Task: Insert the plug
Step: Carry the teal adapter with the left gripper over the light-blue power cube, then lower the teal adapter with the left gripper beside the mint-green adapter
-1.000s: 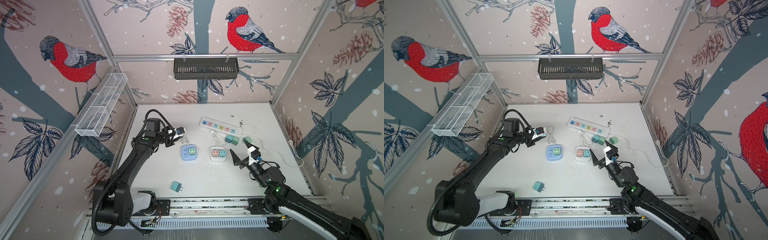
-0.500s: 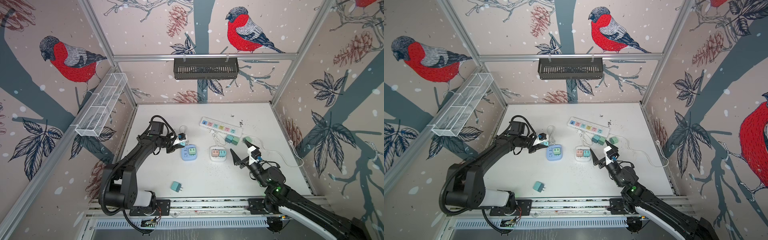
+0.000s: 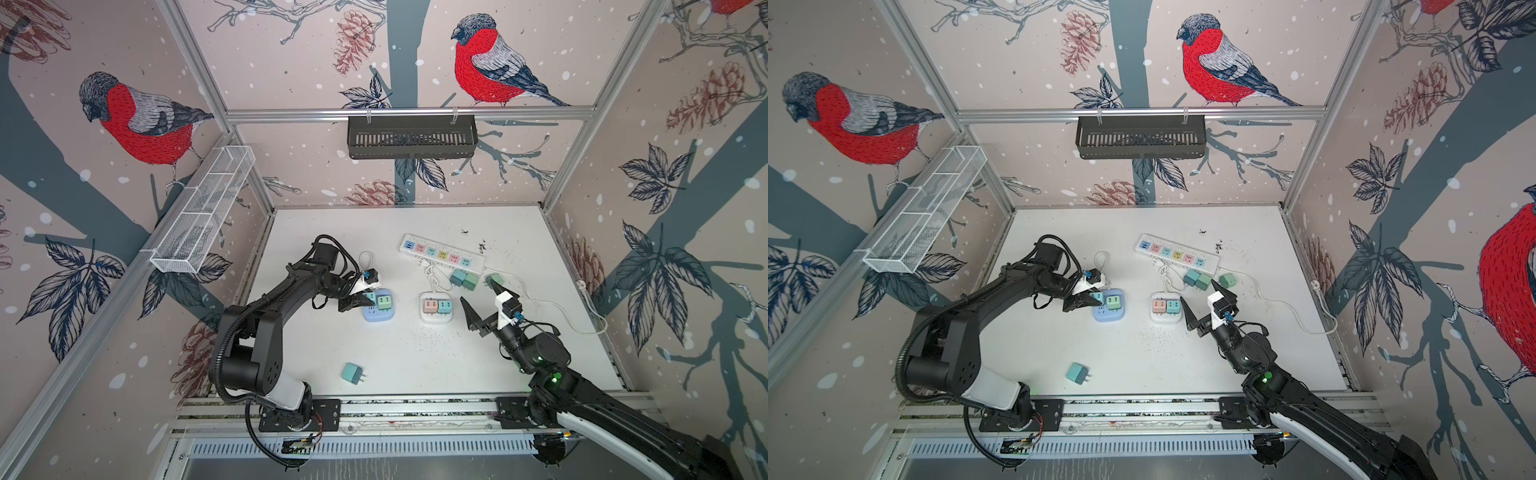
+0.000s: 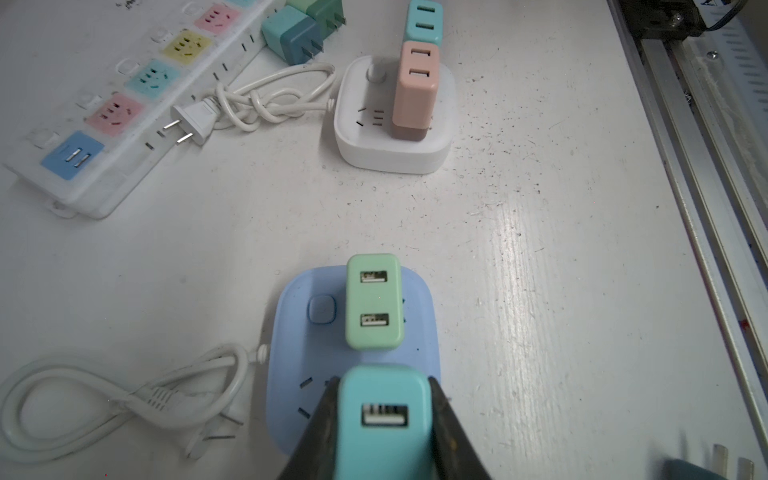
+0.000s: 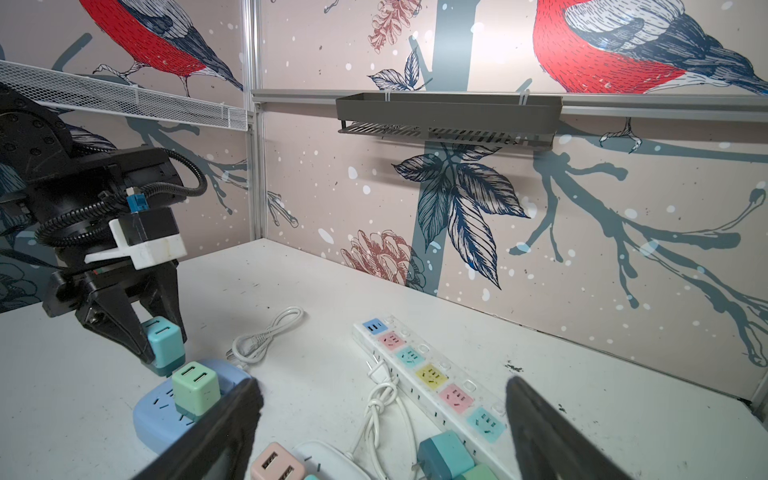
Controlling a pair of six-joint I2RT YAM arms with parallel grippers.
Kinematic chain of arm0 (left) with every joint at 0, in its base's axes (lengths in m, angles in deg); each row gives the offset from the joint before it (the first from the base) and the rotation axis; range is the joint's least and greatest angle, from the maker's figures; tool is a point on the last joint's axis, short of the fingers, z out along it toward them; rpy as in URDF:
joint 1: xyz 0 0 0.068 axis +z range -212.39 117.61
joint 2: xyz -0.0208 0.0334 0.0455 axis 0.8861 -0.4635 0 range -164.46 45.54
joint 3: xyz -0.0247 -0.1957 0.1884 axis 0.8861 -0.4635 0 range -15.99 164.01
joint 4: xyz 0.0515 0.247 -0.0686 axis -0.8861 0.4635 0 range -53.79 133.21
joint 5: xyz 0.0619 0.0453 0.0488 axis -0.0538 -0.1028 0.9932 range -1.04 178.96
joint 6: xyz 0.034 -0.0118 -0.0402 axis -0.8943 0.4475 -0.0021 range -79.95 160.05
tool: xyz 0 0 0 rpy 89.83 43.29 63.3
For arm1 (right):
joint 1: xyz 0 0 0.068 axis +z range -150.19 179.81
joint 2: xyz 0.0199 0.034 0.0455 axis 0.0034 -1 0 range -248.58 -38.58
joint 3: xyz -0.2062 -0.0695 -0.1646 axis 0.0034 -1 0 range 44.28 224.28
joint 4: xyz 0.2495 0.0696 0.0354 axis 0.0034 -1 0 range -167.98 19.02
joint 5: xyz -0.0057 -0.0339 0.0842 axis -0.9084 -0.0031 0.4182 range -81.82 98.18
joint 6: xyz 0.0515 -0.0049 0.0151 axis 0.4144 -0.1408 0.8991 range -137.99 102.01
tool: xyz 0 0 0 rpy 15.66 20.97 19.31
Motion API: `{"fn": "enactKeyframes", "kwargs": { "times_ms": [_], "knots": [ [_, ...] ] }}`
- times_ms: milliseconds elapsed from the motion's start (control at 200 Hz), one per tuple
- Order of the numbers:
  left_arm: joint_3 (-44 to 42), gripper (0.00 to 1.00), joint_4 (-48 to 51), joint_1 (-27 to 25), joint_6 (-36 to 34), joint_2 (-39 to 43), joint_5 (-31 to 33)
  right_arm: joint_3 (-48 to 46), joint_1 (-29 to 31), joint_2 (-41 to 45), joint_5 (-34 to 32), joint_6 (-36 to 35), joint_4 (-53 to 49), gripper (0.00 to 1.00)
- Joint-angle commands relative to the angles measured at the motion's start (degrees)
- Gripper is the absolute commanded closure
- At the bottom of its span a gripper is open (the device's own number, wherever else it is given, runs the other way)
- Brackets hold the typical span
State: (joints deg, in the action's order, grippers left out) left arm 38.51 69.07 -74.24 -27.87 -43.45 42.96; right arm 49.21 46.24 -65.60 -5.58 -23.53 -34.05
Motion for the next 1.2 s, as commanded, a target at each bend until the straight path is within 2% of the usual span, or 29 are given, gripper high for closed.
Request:
{"fn": "enactKeyframes", "kwargs": {
  "times_ms": [0,230,650,1196],
  "knots": [
    [2.3,1.0,4.1,-0.9,0.1,-2.2,1.2,0.4,0.0,0.0,0.4,0.9,1.0,0.09],
    [5.9,1.0,8.1,-1.3,-2.6,-7.5,1.8,0.5,-0.1,0.2,0.5,1.0,1.0,0.09],
    [5.3,1.0,4.8,-1.5,-2.6,-9.6,2.2,0.4,-0.3,0.1,0.8,1.1,1.0,0.09],
    [-0.8,1.0,-7.7,-1.9,1.7,-3.4,2.4,0.4,-0.5,-0.2,1.0,1.1,1.0,0.09]
  ]
}}
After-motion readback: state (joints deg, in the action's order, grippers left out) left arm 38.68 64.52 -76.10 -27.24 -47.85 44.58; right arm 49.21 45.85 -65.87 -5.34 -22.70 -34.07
